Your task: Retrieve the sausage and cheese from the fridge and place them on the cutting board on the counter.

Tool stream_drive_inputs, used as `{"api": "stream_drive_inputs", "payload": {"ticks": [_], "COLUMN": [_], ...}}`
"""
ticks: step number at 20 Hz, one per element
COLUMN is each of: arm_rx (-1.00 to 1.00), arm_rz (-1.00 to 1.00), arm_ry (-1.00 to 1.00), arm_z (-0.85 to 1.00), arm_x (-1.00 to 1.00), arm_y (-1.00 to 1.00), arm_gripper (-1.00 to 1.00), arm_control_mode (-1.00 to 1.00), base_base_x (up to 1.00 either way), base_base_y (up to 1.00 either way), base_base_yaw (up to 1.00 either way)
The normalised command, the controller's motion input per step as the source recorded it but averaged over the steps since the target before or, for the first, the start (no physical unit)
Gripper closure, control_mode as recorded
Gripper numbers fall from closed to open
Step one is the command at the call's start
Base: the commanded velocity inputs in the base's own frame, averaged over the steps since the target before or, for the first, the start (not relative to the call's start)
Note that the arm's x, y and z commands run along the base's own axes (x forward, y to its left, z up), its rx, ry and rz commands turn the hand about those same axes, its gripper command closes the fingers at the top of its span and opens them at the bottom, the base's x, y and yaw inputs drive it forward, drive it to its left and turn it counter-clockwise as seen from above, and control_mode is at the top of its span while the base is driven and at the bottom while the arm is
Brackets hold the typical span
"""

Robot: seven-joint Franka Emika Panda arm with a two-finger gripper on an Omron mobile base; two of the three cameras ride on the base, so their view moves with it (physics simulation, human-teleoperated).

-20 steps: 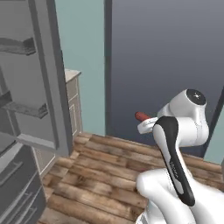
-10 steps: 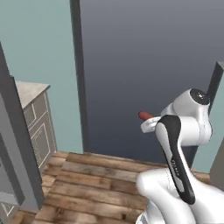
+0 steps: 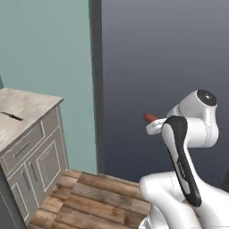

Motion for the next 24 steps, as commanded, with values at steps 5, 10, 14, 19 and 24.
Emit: {"api": "stream_drive_inputs", "payload": {"ticks": [5, 10, 14, 19, 24], "arm_rx": [0.00, 0.00, 0.00, 0.00, 0.00], "arm_rz": [0.00, 0.00, 0.00, 0.00, 0.00], "arm_ry": [0.00, 0.00, 0.00, 0.00, 0.00], "arm_z": [0.00, 0.00, 0.00, 0.00, 0.00], "arm_x": [0.00, 0.00, 0.00, 0.00, 0.00], "arm_y": [0.00, 0.00, 0.00, 0.00, 0.00], "arm_gripper": [1.00, 1.00, 1.00, 1.00, 1.00], "arm_control_mode": [1.00, 1.00, 1.00, 1.00, 1.00], "base_base_x": [0.97, 0.98, 0.91, 0.70, 0.01], "base_base_y": [0.01, 0.07, 0.09, 0.02, 0.00], "base_base_yaw": [0.53, 0.61, 0.66, 0.66, 0.63]}}
